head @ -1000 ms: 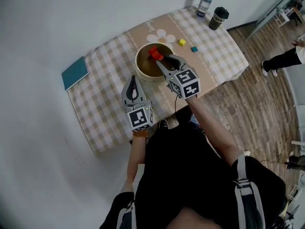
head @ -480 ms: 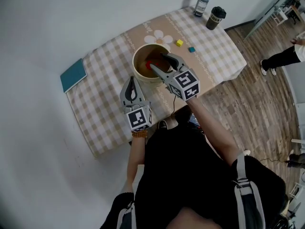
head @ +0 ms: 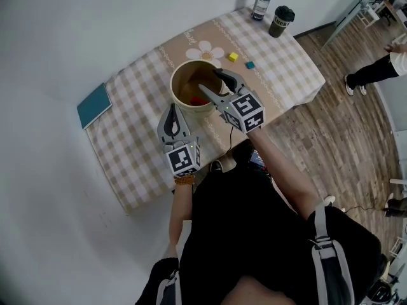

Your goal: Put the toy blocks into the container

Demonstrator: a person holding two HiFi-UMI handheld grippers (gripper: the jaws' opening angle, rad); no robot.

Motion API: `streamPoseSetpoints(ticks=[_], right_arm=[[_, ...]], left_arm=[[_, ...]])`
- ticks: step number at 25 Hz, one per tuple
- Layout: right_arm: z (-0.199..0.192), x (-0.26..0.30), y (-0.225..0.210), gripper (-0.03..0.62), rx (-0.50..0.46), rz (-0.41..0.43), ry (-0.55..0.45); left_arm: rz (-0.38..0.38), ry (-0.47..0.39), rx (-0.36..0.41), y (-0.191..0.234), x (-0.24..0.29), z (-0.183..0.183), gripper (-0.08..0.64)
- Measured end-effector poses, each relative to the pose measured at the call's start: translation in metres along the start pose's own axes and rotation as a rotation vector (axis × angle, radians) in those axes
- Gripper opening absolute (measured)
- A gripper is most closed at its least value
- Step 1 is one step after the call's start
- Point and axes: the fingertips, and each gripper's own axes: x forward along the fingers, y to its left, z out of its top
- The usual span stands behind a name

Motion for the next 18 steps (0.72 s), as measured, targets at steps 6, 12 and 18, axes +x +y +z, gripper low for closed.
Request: streamPoseSetpoints(ticks=[6,12,18], right_arm=[[-0.008,-0.01,-0.04,0.248,0.021,-0.065,0.005],[-0.034,-0.02,-0.108,0.249,0.047,-0.177,0.044],[-0.092,-0.027,-0.181,0.247,0.078,-0.283,0.149]], left_arm=[[0.01,0.004,0.004,0.002,0.002,-0.001,-0.002],[0.031,0.027,0.01,0.008,0.004,-0.007,-0.003],[0.055,0.056,0.027,0.014,0.007,-0.014,-0.003]])
